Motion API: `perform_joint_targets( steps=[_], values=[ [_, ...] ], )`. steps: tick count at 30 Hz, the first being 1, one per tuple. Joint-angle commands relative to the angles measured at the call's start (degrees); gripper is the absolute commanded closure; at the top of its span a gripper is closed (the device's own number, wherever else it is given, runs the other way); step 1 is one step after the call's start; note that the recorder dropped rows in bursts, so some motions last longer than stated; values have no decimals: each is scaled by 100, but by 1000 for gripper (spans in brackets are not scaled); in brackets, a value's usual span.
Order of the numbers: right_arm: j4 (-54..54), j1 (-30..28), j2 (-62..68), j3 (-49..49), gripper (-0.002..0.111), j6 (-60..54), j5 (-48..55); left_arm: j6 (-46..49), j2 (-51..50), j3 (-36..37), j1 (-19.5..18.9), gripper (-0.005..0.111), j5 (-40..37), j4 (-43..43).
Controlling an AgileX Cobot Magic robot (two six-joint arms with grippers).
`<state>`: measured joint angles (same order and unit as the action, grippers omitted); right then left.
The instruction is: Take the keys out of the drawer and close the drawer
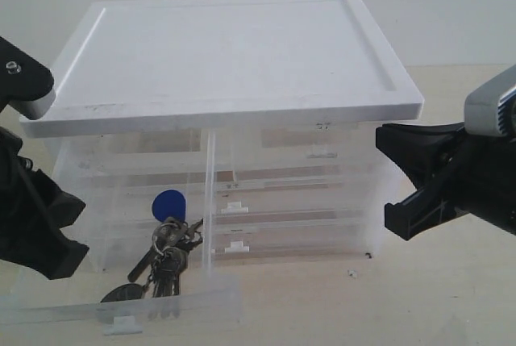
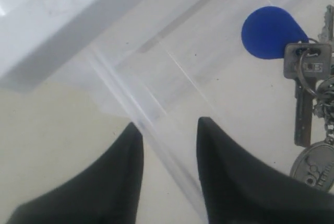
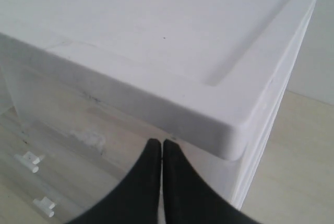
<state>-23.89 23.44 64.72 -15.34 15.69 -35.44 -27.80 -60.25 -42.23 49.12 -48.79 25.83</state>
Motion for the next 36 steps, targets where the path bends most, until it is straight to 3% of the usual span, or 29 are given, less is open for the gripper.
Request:
perform_joint_targets(
  steps=[1,12,24,29,36],
  values=[
    [-66,10,-6,-62,108,48,-14,93,42,31,2,94,6,292],
    [-75,10,-6,-62,108,48,10,-120,42,20,2,92,257,531],
    [-90,10,-6,-62,108,73,31,85,221,-44,2,59,294,345],
    [-90,10,-6,-62,108,86,26,130,641,-239,2,57,398,249],
    [-90,10,-6,-62,108,86,26,2184,505,-249,2,57,1024,-1960]
  ],
)
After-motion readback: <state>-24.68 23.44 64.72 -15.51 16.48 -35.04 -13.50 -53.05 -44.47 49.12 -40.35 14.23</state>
